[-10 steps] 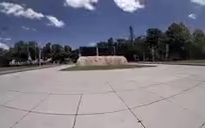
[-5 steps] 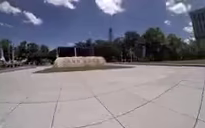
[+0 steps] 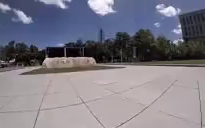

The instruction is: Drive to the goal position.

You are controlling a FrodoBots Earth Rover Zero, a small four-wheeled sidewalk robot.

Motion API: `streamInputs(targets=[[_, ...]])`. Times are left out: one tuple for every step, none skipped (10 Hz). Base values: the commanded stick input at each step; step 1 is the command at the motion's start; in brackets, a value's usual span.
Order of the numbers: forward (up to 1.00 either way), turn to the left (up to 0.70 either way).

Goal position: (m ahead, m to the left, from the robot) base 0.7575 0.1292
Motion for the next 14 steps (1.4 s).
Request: streamInputs(targets=[[0.5, 0.0], [0.5, 0.0], [0.5, 0.0], [0.5, 0.0], [0.5, 0.0], [0.5, 0.0], [0.5, 0.0], [0.5, 0.0], [0.5, 0.0], [0.5, 0.0], [0.5, 0.0], [0.5, 0.0], [0.5, 0.0], [0.5, 0.0]])
